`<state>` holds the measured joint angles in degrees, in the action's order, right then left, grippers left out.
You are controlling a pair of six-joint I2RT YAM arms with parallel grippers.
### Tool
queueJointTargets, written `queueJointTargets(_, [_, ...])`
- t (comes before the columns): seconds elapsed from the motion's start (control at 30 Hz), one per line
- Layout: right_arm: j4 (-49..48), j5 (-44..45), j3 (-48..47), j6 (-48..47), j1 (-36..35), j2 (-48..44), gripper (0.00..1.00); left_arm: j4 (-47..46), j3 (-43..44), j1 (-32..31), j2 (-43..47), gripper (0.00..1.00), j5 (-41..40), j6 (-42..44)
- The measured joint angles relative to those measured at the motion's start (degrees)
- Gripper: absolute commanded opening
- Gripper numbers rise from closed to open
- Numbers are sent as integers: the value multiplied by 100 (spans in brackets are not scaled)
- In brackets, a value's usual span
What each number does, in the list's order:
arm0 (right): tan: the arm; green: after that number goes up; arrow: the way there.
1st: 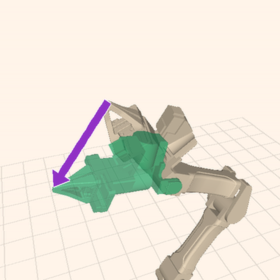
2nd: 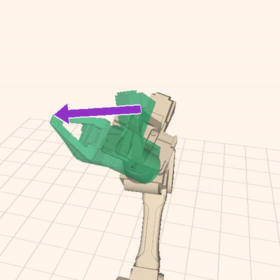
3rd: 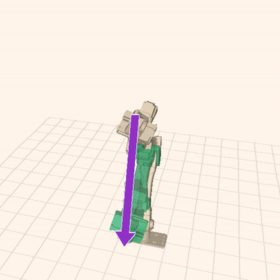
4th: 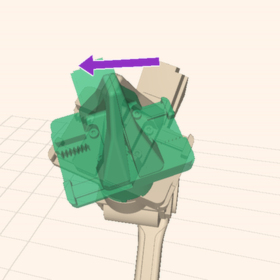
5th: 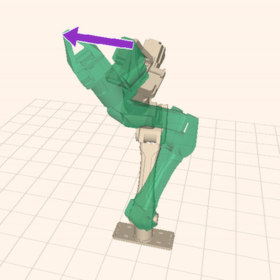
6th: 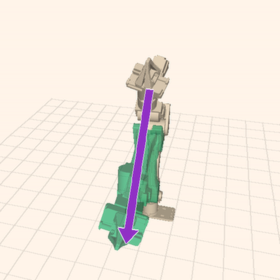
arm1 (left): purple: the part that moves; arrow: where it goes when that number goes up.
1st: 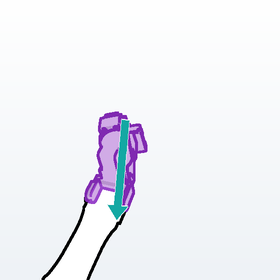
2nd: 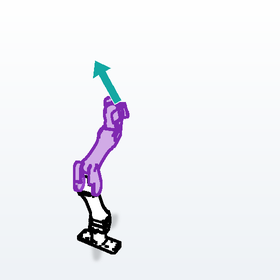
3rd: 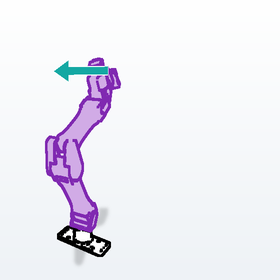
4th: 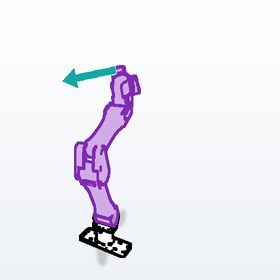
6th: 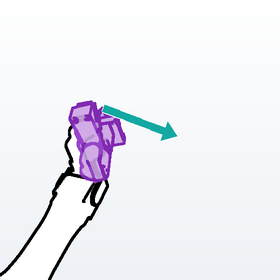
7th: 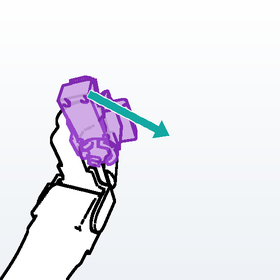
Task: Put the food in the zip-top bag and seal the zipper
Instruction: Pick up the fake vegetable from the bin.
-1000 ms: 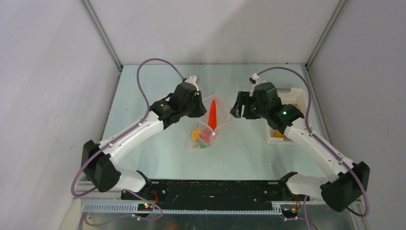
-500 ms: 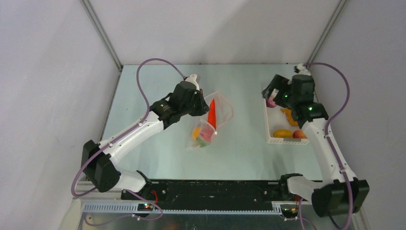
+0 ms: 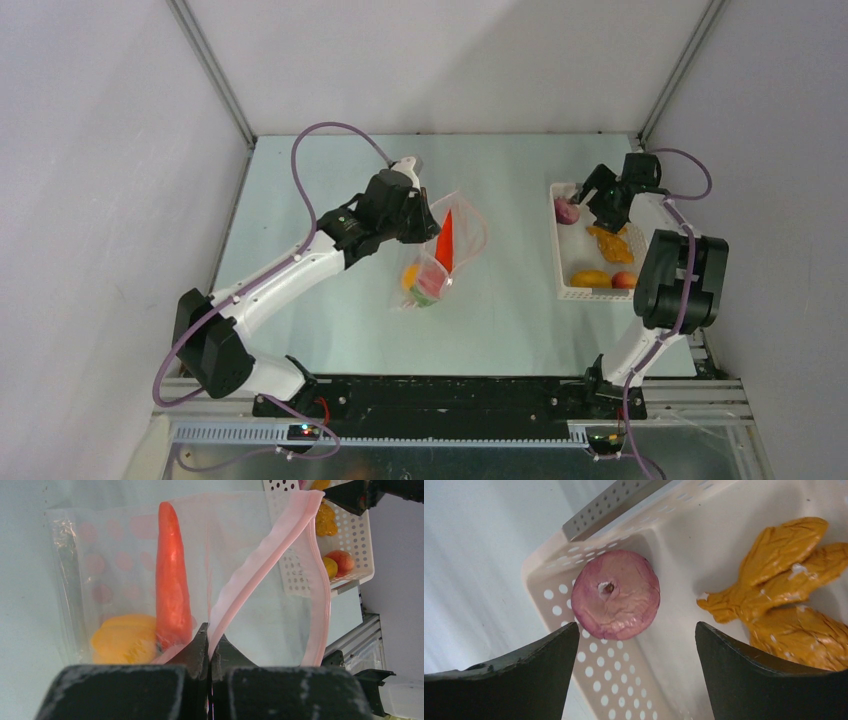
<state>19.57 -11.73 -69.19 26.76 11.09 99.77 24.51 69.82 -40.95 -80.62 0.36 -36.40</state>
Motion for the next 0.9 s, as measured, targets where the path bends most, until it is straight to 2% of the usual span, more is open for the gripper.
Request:
queueJointTargets(0.7, [-518,-372,-103,280,-219,866,90,0,0,0,-68,0,2,46])
queueJointTargets(0.83, [-562,-356,-103,415,-225,946,81,0,0,0,-68,0,0,46])
queueJointTargets(0.9, [-603,-354,-118,461,-225,946,72,0,0,0,-66,0,-4,46])
